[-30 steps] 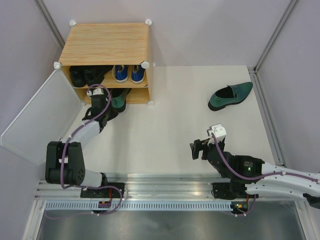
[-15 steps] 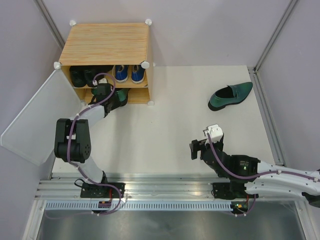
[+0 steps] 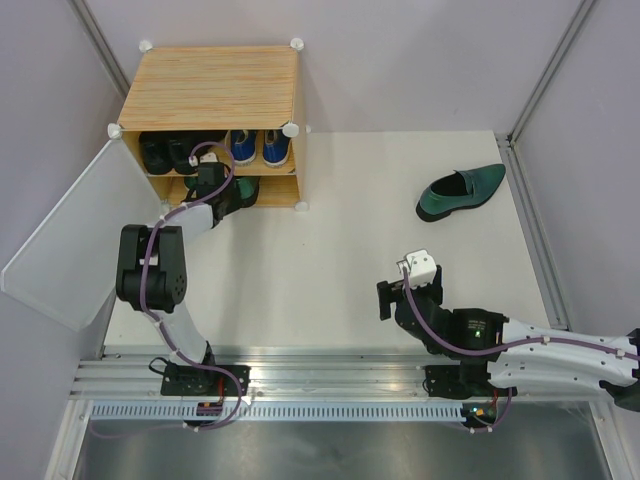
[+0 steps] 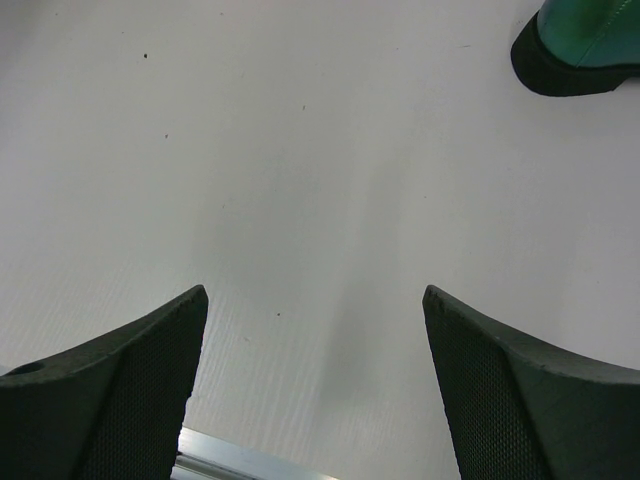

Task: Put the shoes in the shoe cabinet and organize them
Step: Place the shoe in the shoe cabinet.

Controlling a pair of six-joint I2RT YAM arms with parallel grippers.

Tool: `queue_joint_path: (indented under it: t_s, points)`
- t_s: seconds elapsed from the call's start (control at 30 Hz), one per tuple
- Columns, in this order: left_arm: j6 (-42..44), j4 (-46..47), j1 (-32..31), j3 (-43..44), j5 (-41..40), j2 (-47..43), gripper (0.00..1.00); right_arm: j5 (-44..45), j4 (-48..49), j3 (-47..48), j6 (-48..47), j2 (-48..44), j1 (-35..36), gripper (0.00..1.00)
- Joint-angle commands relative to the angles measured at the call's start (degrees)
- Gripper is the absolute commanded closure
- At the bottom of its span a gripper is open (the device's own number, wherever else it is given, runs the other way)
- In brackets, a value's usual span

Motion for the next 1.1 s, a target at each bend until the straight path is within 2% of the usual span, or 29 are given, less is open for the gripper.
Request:
queue_joint_path:
  t_s: [0.0, 0.13, 0.27, 0.33, 0.37, 0.47, 0.53, 0.63, 0.77, 0.8, 0.83, 0.87, 0.97, 1.07]
  points:
    - [0.47, 6.03, 0.56, 1.69, -1.77, -0.19, 0.78, 1.55, 0.48, 1.57, -0.39, -0.11, -0.12, 0.09]
    - [0.90, 3.76, 0.83, 2.56, -3.26, -0.19, 0.65, 1.29, 0.48, 1.57, -0.39, -0.46, -0.12, 0.09]
    - [2.48, 2.43, 1.62, 4.06, -5.11, -0.28, 0.56, 0.85, 0.48, 1.30, -0.22, -1.78, -0.13, 0.09]
    - [2.93, 1.64, 1.97, 4.85, -5.46, -0.19, 0.47, 0.50, 0.48, 1.30, -0.13, -2.22, -0.13, 0.09]
    - [2.93, 0.77, 1.97, 5.11, -5.46, -0.36, 0.39, 0.32, 0.48, 1.30, -0.13, -2.39, -0.04, 0.08]
    - [2.75, 1.19, 1.97, 3.80, -5.37, -1.67, 0.33, 0.15, 0.48, 1.57, -0.21, -2.13, -0.13, 0.09]
    - [2.84, 1.72, 2.15, 3.01, -6.16, -2.21, 0.34, -0.12, 0.48, 1.57, -0.30, -2.22, -0.04, 0.09]
    - [2.58, 1.90, 2.94, 2.04, -6.60, -2.56, 0.43, -0.38, 0.48, 1.48, -0.21, -2.74, -0.04, 0.09]
    - [0.21, 4.01, 3.29, -1.38, -6.69, -3.61, 0.46, -0.38, 0.48, 1.39, -0.13, -2.92, -0.04, 0.09]
    - [-0.32, 4.45, 5.12, -1.74, -6.34, -3.70, 0.47, -0.29, 0.48, 1.39, -0.13, -3.01, -0.04, 0.09]
    - [-0.85, 4.97, 5.48, -2.00, -5.82, -3.44, 0.55, -0.38, 0.48, 1.39, -0.13, -2.92, -0.04, 0.09]
    - [-2.33, 4.98, 5.92, -2.44, -5.03, -3.53, 0.58, -0.21, 0.48, 1.39, -0.13, -2.92, -0.04, 0.09]
    - [-4.27, 7.87, 7.86, -4.02, -1.70, -3.44, 0.57, 0.14, 0.48, 1.39, -0.13, -2.57, -0.04, 0.09]
    - [-4.89, 10.76, 8.30, -4.81, -0.02, -3.44, 0.51, 0.32, 0.48, 1.48, -0.22, -2.13, -0.12, 0.09]
